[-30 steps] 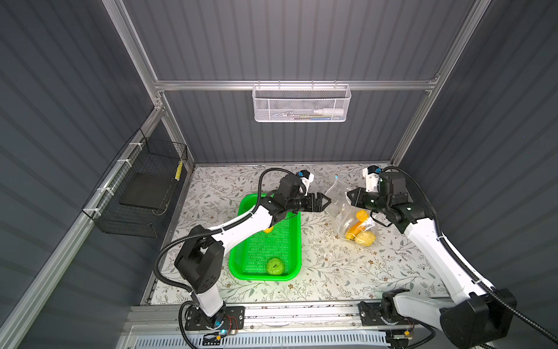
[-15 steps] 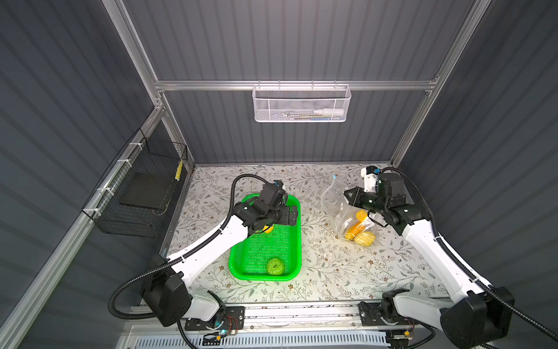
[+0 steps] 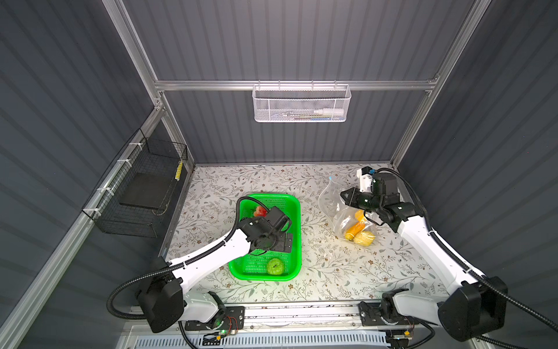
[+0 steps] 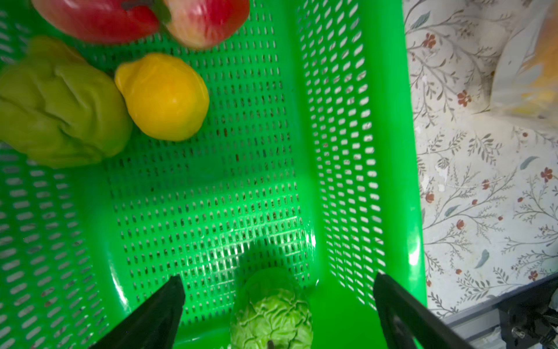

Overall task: Place the food in the zip-top bag and seal the zipper
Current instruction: 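Move the left gripper down into the green basket over the green bumpy fruit, then grasp the green bumpy fruit with the left gripper and lift it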

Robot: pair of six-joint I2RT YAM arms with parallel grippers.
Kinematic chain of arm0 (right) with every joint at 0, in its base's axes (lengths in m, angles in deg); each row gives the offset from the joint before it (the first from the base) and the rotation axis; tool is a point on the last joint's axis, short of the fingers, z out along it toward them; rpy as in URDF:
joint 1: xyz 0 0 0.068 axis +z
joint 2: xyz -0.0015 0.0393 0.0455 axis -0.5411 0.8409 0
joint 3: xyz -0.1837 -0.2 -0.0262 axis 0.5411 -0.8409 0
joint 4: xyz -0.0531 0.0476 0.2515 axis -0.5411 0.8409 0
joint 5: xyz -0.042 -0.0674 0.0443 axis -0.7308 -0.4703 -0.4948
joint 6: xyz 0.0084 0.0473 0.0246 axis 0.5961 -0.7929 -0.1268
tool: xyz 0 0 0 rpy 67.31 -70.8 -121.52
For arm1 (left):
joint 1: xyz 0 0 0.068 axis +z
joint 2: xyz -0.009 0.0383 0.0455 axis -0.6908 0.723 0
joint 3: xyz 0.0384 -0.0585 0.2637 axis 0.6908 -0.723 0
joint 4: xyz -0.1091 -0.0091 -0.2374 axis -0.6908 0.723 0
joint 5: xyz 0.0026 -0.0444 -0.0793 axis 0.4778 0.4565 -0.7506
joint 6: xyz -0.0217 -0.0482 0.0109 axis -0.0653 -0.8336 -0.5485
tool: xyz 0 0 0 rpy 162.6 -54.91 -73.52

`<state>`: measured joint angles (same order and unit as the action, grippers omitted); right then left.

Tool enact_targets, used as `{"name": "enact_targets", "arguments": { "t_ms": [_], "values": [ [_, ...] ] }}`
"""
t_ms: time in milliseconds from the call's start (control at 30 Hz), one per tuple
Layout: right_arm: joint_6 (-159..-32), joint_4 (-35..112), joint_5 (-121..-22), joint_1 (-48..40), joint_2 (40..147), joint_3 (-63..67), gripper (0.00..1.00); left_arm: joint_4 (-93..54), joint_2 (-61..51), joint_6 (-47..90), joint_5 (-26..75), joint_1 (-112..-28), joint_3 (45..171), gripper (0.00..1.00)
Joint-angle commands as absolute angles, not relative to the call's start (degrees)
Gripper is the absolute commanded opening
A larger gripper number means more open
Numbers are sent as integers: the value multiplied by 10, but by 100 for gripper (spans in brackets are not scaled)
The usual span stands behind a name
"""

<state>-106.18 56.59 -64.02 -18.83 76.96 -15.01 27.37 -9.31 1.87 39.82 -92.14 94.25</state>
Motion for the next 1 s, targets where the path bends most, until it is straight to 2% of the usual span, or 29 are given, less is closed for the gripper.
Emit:
{"name": "enact_targets", "arguments": {
  "t_ms": [0, 400, 967],
  "values": [
    [-1063, 565, -644, -186, 770, -139, 8, 299, -97, -25, 373, -924, 917, 100],
    [-1064, 569, -646, -185, 769, -140, 8, 270, -88, -53, 336, -949, 861, 100],
    [-1061, 574, -653, -185, 763, -143, 8, 242, -40, -49, 323, -968, 844, 98]
  ]
}}
